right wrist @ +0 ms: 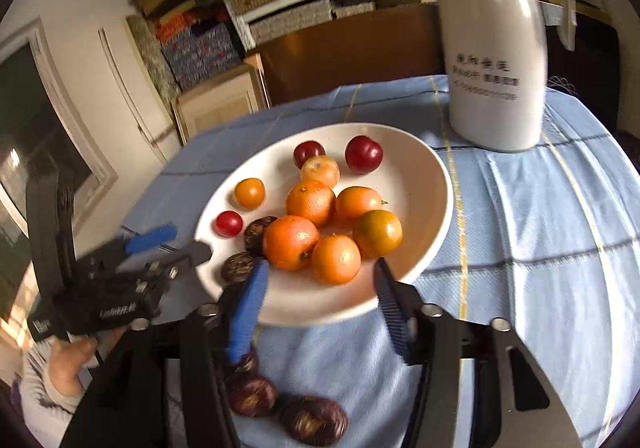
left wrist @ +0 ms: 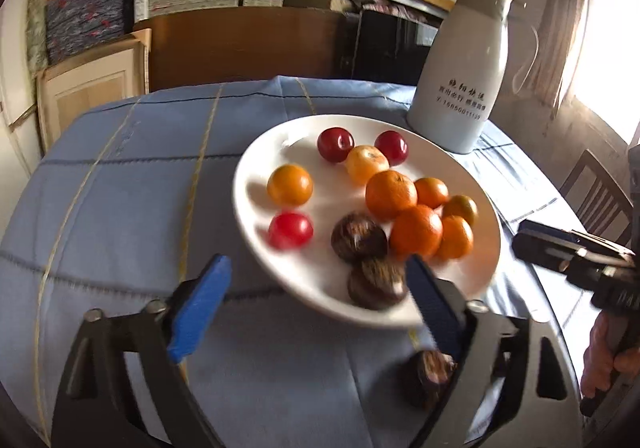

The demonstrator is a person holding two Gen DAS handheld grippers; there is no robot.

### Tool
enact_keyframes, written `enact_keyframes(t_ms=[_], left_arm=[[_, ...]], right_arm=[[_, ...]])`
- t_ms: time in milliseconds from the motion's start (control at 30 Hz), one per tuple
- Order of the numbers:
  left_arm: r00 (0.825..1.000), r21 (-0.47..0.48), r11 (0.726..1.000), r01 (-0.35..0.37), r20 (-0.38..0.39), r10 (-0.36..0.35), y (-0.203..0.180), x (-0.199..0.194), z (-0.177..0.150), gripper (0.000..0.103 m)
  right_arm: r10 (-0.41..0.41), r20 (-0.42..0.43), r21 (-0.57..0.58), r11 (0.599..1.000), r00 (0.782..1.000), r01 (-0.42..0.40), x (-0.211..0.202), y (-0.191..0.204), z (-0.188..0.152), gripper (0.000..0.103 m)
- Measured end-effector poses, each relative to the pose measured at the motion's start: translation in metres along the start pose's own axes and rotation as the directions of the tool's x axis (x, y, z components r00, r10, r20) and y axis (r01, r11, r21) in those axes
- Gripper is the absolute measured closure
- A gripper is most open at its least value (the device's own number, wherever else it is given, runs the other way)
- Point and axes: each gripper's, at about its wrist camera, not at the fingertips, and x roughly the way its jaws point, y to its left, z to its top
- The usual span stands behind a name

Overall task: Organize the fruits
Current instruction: 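Carry the red plum to the plate with the left tool while the right carries the orange, then grasp a brown date with the right tool while the left grasps another date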

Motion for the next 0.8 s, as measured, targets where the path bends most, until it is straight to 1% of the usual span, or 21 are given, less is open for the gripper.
enact_keyframes(t_ms=[100, 167, 200, 300, 333, 400, 433, 533, 633, 800], left_arm=[[0.999, -0.012, 0.999, -0.033, 0.005, 0.033, -0.003, -0.02, -0.027, 0.01], [0.999, -0.015, 0.998, -0.054, 0.001, 0.054, -0.006, -0.027, -0.044, 0.005], [0.998, -0.009, 0.998, -0.064, -0.008, 0.064, -0.009, -0.03, -0.053, 0.005], [0.991, 0.031, 0.993, -0.116, -0.058, 0.117, -0.019, -0.032, -0.073, 0.005], [0.989, 0.041, 0.991, -0.129, -0.061, 0.131, -0.023, -0.035, -0.077, 0.005], [0.99, 0.047, 0.99, -0.133, -0.04, 0.135, -0.026, -0.043, -0.082, 0.005], [0.991, 0.049, 0.99, -0.129, -0.034, 0.131, -0.027, -0.046, -0.085, 0.005], [0.989, 0.053, 0.99, -0.133, -0.054, 0.136, -0.028, -0.046, -0.09, 0.005], [0.988, 0.045, 0.99, -0.135, -0.063, 0.138, -0.027, -0.045, -0.09, 0.005], [0.984, 0.039, 0.988, -0.149, -0.095, 0.152, -0.025, -0.039, -0.089, 0.005]], right_arm=[[0.001, 0.022, 0.027, 1.0, 1.0, -0.002, -0.019, -0.004, -0.016, 0.035], [-0.002, 0.026, 0.047, 0.999, 1.0, 0.001, -0.027, -0.009, -0.029, 0.03], [-0.008, 0.023, 0.059, 0.998, 1.0, 0.006, -0.029, -0.012, -0.036, 0.028], [-0.017, -0.012, 0.092, 0.996, 1.0, 0.018, -0.033, -0.02, -0.053, 0.027], [-0.015, -0.017, 0.105, 0.994, 1.0, 0.016, -0.035, -0.022, -0.057, 0.027], [-0.006, -0.016, 0.119, 0.993, 1.0, 0.008, -0.039, -0.024, -0.062, 0.027], [-0.007, -0.016, 0.115, 0.993, 1.0, 0.009, -0.039, -0.023, -0.063, 0.027], [-0.025, -0.028, 0.073, 0.997, 0.999, 0.027, -0.036, -0.018, -0.069, 0.027], [-0.064, -0.055, 0.006, 0.998, 0.996, 0.064, -0.029, -0.008, -0.075, 0.027], [-0.098, -0.073, -0.071, 0.993, 0.992, 0.093, -0.023, 0.002, -0.079, 0.027]])
